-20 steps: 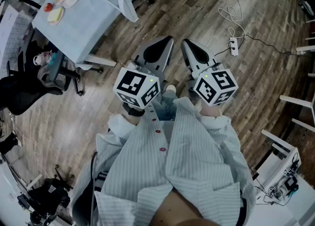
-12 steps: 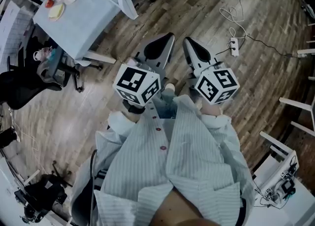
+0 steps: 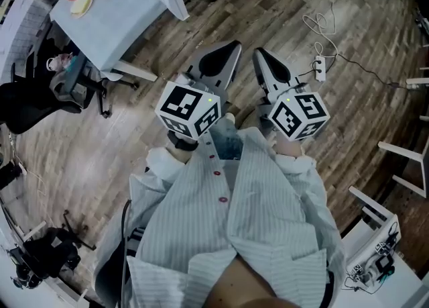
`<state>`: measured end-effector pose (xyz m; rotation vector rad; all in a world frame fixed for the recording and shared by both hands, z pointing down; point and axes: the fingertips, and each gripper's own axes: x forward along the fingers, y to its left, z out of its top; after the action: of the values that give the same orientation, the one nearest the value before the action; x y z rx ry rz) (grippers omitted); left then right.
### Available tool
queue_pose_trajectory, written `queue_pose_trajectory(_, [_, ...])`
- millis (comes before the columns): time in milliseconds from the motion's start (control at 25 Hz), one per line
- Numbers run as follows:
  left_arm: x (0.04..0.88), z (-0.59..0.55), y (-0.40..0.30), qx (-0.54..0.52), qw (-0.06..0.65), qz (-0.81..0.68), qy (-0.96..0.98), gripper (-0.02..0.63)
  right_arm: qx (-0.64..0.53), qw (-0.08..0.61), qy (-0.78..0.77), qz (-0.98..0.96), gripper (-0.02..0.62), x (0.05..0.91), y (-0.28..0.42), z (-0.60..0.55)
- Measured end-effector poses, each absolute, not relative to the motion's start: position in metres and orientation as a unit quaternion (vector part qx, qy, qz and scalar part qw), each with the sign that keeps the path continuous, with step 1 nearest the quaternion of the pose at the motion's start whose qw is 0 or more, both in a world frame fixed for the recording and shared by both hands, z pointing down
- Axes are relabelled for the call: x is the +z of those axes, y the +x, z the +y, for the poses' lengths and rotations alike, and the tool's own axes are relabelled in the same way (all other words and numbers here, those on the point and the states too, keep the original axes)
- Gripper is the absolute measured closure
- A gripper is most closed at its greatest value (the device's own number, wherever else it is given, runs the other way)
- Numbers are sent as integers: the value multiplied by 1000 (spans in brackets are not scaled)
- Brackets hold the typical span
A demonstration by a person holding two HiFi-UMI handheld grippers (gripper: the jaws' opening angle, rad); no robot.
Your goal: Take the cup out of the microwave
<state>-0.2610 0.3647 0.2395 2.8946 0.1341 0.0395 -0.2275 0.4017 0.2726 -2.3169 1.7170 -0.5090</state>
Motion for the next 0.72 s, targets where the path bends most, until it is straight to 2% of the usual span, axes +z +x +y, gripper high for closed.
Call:
queue_pose_trajectory(400, [251, 357, -245, 23, 124, 43, 991, 598, -194, 128, -783, 577, 561, 290, -207, 398])
queue_pose_trajectory(720, [251, 324, -200, 23, 125, 45, 991, 598, -200, 127, -782, 577, 562, 294, -167, 362])
